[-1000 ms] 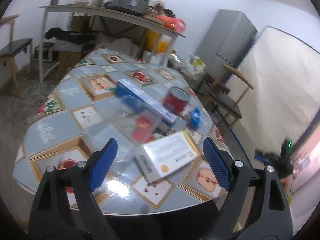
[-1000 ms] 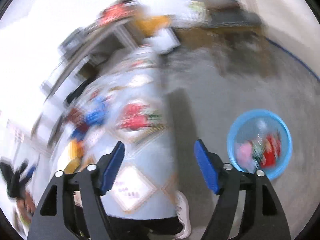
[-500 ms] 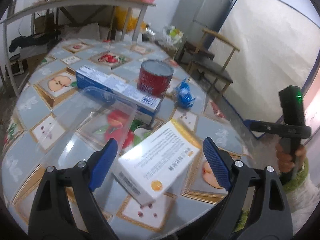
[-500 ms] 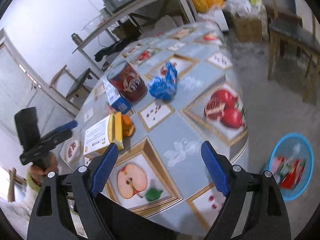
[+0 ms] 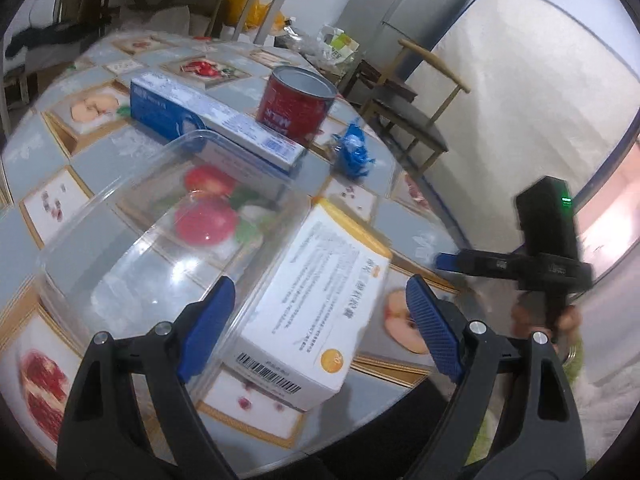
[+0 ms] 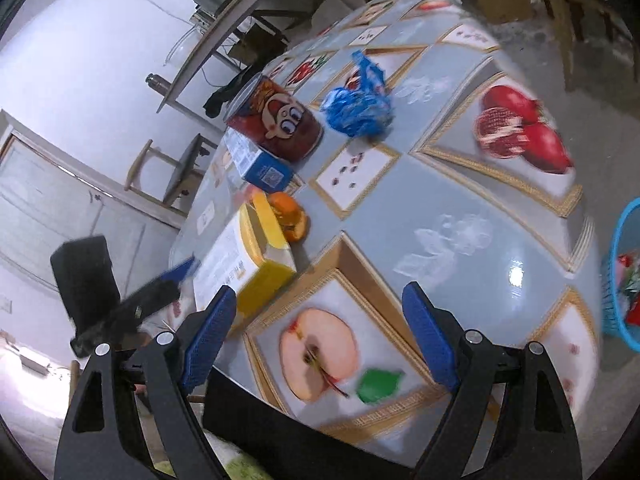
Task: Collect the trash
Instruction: 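Grasp the clear plastic container with the left tool while the right tool grasps the white-and-yellow box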
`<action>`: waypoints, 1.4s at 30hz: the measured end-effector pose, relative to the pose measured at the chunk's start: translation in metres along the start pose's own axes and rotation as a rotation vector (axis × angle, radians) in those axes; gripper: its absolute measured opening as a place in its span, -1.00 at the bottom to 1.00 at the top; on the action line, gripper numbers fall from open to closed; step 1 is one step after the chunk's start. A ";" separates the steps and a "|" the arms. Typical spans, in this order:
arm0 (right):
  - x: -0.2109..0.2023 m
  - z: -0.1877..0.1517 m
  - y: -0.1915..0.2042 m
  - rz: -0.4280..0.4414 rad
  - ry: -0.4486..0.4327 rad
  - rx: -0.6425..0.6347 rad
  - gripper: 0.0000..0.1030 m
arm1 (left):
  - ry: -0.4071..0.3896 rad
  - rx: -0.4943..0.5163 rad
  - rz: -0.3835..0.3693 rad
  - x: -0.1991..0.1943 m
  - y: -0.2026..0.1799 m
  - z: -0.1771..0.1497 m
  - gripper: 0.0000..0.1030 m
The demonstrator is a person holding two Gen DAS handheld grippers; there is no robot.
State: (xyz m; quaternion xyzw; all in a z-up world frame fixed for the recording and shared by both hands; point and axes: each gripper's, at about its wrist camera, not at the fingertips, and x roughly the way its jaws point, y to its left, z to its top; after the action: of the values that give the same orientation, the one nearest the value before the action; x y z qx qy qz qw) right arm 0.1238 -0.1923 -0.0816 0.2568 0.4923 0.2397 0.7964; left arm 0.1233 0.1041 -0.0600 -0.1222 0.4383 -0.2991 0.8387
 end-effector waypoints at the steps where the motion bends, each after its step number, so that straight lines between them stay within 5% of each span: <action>1: 0.007 0.002 0.003 0.018 0.007 0.008 0.60 | 0.003 -0.015 -0.029 0.000 -0.001 -0.001 0.61; 8: 0.037 0.006 0.016 0.122 0.058 0.061 0.60 | -0.017 -0.123 -0.189 -0.005 0.002 -0.014 0.61; 14: 0.046 0.012 0.021 0.192 0.079 0.116 0.60 | 0.058 -0.211 -0.332 0.022 -0.010 -0.021 0.61; 17: 0.047 0.019 0.019 0.234 0.080 0.151 0.60 | 0.086 -0.216 -0.368 0.040 -0.024 -0.020 0.61; 22: 0.019 0.026 0.007 0.181 -0.002 0.179 0.60 | 0.075 -0.178 -0.357 0.044 -0.040 -0.019 0.61; 30: -0.048 -0.011 0.002 0.047 -0.076 0.140 0.60 | -0.114 -0.126 -0.184 -0.016 -0.016 -0.005 0.61; 33: -0.042 -0.044 0.006 0.050 0.009 0.167 0.60 | -0.181 -0.093 0.001 -0.035 -0.003 0.004 0.61; 37: -0.020 -0.078 0.011 0.063 0.116 0.215 0.49 | -0.170 -0.032 0.289 -0.039 0.014 0.008 0.54; 42: 0.015 -0.089 0.014 0.064 0.205 0.261 0.17 | -0.062 -0.082 0.259 -0.015 0.032 0.004 0.18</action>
State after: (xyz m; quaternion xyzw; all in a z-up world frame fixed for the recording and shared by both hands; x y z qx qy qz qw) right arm 0.0472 -0.1572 -0.1168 0.3479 0.5897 0.2240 0.6936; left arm 0.1322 0.1381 -0.0624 -0.1080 0.4362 -0.1665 0.8777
